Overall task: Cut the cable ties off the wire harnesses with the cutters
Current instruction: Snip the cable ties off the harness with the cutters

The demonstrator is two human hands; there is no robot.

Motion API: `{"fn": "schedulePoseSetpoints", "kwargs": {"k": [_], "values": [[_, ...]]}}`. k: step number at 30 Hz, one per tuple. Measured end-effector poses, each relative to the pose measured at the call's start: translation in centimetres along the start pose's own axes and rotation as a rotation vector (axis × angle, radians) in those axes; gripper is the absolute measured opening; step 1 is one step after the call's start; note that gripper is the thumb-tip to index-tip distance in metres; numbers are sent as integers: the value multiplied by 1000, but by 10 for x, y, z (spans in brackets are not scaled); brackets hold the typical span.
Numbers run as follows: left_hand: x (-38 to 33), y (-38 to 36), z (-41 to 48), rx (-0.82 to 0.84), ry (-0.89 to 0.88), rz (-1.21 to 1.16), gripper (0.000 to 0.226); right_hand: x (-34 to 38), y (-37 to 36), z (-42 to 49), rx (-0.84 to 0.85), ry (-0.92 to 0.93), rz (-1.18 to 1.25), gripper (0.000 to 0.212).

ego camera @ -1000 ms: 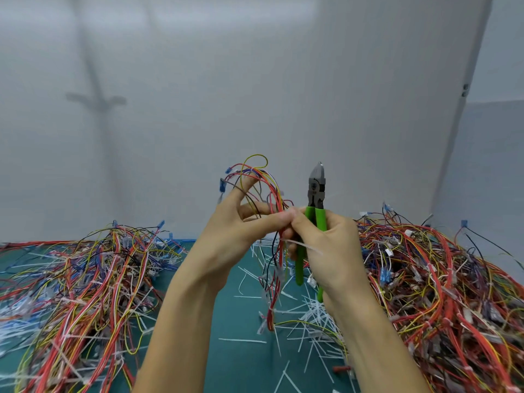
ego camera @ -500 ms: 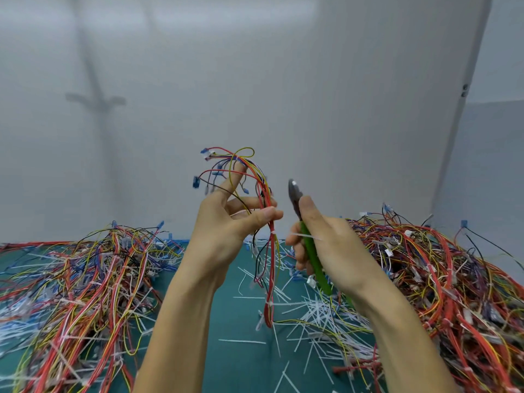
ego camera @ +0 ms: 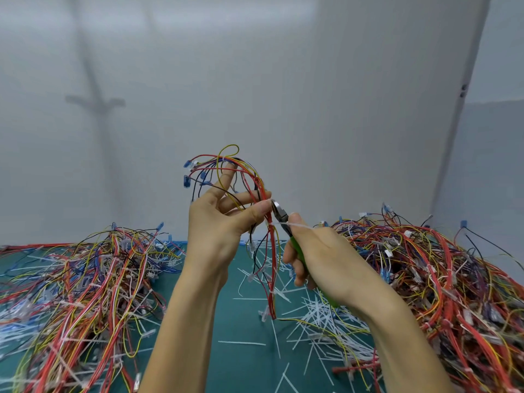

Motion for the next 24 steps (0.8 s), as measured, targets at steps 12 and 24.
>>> {"fn": "schedulePoseSetpoints", "kwargs": {"k": [12, 24], "values": [[1, -1, 0, 13, -13, -1, 96, 0, 0, 1, -27, 0, 7, 71], [1, -1, 0, 16, 0, -3, 92, 2, 2, 0, -59, -6, 17, 71]]}}
Point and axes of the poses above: each hand's wrist, its own z-axis towards the middle knuckle, its own y-axis out of the back of the hand, x = y × z, the point moved 9 cm from there along z, towards the middle knuckle, and after that the axes turned 13 degrees about y, right-handed, at the moved point
